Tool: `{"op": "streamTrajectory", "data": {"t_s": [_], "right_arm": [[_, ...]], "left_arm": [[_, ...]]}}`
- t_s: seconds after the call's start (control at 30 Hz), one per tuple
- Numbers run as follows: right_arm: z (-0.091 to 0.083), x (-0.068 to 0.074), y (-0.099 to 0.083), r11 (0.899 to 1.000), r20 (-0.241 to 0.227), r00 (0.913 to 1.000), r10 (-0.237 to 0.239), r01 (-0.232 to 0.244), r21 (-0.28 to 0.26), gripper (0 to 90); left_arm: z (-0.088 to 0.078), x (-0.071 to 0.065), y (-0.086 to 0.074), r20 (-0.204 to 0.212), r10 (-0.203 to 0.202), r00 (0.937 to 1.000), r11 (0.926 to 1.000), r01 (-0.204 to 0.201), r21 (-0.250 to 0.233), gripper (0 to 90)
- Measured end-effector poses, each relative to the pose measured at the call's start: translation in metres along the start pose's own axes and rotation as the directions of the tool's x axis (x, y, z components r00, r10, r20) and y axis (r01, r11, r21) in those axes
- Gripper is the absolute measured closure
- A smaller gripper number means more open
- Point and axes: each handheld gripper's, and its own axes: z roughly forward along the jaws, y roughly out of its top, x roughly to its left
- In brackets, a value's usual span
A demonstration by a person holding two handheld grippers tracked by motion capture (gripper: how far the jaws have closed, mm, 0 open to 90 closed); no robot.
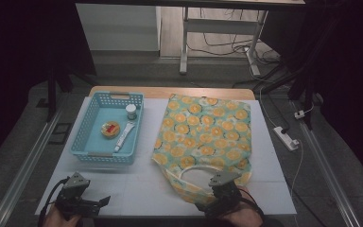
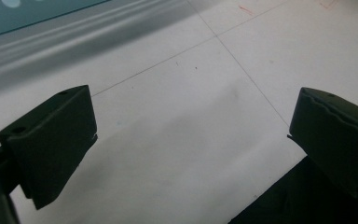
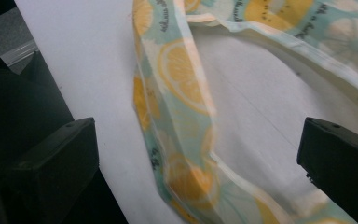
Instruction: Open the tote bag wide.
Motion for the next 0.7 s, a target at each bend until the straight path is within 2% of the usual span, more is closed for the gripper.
{"op": "streamTrajectory", "data": {"t_s": [0.27, 0.33, 0.47, 0.7], "right_arm": [[0.016, 0.004, 0.005, 0.999, -0.015, 0.9996, -0.026, 0.026, 0.037, 0.0], [0.018, 0.005, 0.005, 0.998, -0.018, 0.9992, -0.035, 0.035, 0.045, 3.2], [0.02, 0.004, 0.005, 0.998, -0.032, 0.9986, -0.041, 0.043, 0.054, 15.1], [0.015, -0.001, 0.007, 0.998, -0.053, 0.9982, -0.029, 0.031, 0.046, 43.1]], "left_arm": [[0.0, 0.0, 0.0, -0.003, 0.002, 1.0, 1.0, -0.002, 0.003, 1.0], [0.0, 0.0, 0.0, -0.003, 0.002, 1.0, 1.0, -0.002, 0.005, 1.2], [0.0, 0.0, 0.0, -0.002, 0.002, 1.0, 1.0, -0.002, 0.002, 1.2], [0.0, 0.0, 0.0, 0.0, 0.002, 1.0, 1.0, -0.002, -0.001, 1.6]]}}
